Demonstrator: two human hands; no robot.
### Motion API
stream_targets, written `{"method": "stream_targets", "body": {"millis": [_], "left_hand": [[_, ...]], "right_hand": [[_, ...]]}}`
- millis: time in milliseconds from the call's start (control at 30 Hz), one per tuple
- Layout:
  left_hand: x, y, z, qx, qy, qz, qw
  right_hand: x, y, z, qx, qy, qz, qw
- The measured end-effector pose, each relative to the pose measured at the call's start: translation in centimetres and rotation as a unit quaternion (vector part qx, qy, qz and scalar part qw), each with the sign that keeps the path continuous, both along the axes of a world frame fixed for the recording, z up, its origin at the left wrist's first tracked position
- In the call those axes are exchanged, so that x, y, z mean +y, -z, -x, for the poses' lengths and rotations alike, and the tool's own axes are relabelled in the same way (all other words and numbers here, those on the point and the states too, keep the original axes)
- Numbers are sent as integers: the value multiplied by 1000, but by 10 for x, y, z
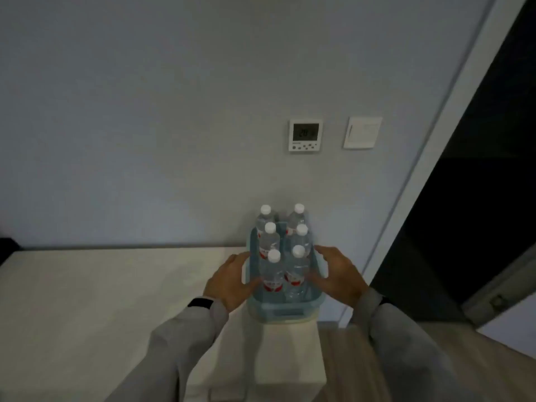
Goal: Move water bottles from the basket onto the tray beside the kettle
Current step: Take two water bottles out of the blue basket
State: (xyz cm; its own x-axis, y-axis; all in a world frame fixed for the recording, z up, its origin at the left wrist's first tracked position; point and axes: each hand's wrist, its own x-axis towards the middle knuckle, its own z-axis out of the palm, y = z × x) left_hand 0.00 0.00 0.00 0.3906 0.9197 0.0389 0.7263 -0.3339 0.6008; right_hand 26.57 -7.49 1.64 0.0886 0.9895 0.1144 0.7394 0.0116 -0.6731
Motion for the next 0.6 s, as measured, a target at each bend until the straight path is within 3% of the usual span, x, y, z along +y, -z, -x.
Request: {"method": "stream_targets", "body": {"millis": [133,433,600], "left_hand": [[12,31,-24,-46,-14,97,994],[29,70,-52,-138,-28,123,982],[31,78,-55,-142,-34,132,980]], "right_hand": [[18,36,-2,69,12,92,993],[48,93,2,145,29,55,987],[56,105,7,171,44,49,983]]}}
